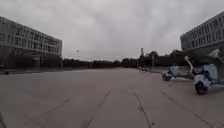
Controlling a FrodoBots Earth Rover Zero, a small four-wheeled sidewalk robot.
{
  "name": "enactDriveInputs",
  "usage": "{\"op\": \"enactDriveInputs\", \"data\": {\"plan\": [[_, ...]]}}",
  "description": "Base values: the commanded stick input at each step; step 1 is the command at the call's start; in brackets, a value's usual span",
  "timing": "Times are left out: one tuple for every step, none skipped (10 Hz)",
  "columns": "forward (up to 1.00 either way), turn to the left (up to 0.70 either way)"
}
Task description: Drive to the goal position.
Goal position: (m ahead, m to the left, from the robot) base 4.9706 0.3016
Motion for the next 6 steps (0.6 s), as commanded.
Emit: {"op": "enactDriveInputs", "data": {"plan": [[1.0,0.0],[1.0,0.0],[0.78,0.0],[0.01,0.0],[0.0,0.0],[0.0,0.0]]}}
